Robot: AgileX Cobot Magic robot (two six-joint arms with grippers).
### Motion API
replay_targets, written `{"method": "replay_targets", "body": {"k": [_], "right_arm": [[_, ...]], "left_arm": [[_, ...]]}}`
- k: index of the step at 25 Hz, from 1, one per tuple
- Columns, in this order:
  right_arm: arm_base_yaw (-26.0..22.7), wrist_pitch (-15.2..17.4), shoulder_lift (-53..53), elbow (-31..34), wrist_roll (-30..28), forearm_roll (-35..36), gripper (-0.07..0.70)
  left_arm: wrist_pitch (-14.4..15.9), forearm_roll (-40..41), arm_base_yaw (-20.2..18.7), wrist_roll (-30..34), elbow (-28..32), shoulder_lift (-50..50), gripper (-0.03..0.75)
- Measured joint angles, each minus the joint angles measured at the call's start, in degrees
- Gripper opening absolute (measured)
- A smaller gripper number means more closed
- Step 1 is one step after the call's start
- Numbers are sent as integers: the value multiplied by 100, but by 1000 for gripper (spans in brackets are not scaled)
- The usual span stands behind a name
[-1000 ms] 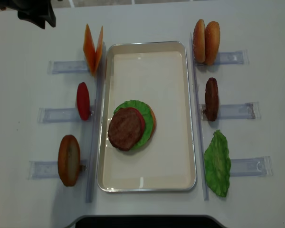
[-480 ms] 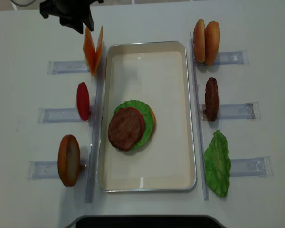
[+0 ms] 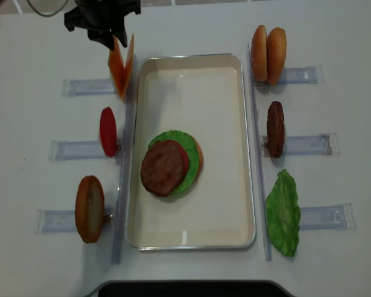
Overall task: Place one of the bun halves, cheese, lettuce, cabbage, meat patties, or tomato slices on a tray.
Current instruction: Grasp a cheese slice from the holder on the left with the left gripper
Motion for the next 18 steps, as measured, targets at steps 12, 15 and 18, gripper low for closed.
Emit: {"method": "replay_targets", "body": {"k": [12, 15, 18], "right_arm": [[0, 0, 0, 0, 0, 0, 486], [0, 0, 0, 0, 0, 0, 486], [0, 0, 0, 0, 0, 0, 486]], "left_arm": [[-284, -107, 0, 0, -101, 251, 275], [-376, -173, 0, 0, -101, 251, 331], [-443, -173, 0, 0, -101, 263, 352]]}}
